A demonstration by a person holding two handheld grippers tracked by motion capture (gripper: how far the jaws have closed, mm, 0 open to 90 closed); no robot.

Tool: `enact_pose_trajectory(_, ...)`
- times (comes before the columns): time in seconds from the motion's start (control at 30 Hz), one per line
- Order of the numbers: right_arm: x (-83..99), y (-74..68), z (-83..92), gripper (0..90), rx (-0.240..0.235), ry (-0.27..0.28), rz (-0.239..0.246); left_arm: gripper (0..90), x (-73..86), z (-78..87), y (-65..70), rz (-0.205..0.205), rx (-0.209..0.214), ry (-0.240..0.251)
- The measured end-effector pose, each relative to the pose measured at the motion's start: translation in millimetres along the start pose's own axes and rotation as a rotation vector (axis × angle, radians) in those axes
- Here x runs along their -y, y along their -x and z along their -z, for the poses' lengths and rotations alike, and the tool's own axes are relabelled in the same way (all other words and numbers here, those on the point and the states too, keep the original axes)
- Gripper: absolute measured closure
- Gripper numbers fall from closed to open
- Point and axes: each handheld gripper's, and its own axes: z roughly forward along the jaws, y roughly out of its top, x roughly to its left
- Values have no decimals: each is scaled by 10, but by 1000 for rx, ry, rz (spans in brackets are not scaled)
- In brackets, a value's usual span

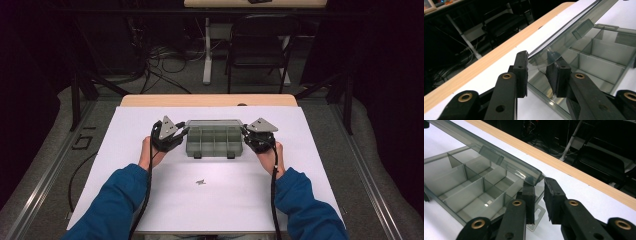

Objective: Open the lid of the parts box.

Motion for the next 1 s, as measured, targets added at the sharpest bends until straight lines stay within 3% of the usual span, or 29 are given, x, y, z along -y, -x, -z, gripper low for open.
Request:
enact_pose_trajectory(0.17, -66, 54, -26, 814, -2, 5, -24, 716, -49, -19, -34, -4, -5, 4)
enact_pose_trajectory(0.43, -141, 96, -52, 814, -7, -2, -35, 723, -93, -50, -130, 48, 22, 15)
enact_pose_trajectory(0.73, -226, 144, -84, 815, -14, -12, -48, 735, -153, -81, -182, 40, 13, 4)
enact_pose_trajectory(1.0, -274, 177, -112, 817, -16, -16, -62, 740, -198, -113, -231, 56, 13, -1)
